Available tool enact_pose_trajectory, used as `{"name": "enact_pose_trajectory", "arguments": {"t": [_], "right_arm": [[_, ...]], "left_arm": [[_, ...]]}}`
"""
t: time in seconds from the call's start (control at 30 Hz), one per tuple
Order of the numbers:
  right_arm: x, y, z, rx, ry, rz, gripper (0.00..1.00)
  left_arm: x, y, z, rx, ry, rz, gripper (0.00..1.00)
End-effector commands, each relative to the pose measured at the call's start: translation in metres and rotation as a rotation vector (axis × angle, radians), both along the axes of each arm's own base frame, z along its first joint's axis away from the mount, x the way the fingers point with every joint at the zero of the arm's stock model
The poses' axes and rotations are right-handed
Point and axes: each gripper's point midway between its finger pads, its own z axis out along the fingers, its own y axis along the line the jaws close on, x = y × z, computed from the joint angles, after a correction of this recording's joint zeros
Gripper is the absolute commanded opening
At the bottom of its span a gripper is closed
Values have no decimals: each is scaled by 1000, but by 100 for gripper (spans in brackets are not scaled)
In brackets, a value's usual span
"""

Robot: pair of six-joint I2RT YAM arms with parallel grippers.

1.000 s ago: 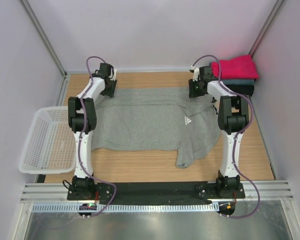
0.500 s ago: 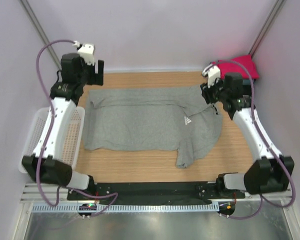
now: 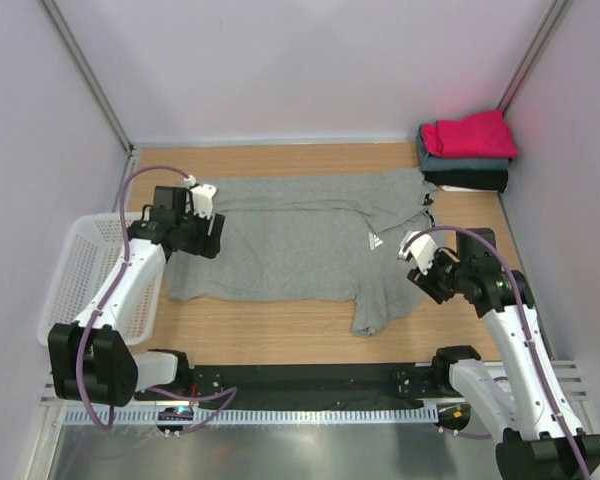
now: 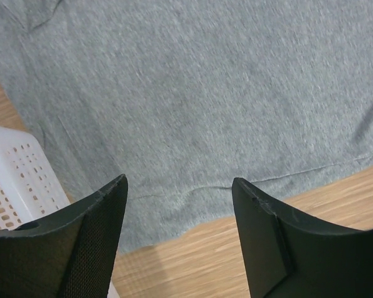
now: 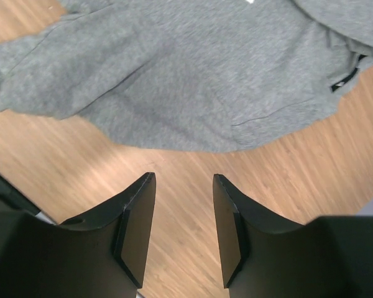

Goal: Fold and stack the t-shirts
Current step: Fold the tshirt

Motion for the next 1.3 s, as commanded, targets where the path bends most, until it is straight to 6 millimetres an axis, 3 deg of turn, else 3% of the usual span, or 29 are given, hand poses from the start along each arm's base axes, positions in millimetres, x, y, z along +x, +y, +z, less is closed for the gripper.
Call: {"name": "enact_pose_trajectory", "arguments": {"t": [0.0, 0.07, 0.23, 0.47, 0.67, 0.9, 1.27], "right_arm": [[-21, 9, -7, 19, 100, 77, 48], [-24, 8, -25, 6, 150, 94, 49], [-28, 12, -56, 0, 230, 169, 49], [-29, 16, -75, -8, 267, 233, 50], [-27, 22, -70, -9, 246, 270, 50], [-6, 25, -66, 4, 204, 227, 51], [-3, 28, -57, 20, 206, 222, 52]], "left_arm": [[-11, -5, -11, -6, 59, -47, 69], [-16, -4, -26, 8, 121, -58, 67], [-16, -3, -38, 20, 175, -59, 66], [-22, 10, -61, 89, 261, -34, 64], [-48, 35, -66, 229, 353, -56, 59], [-67, 62, -56, 369, 374, -49, 55], [-97, 92, -46, 558, 431, -187, 61]]}}
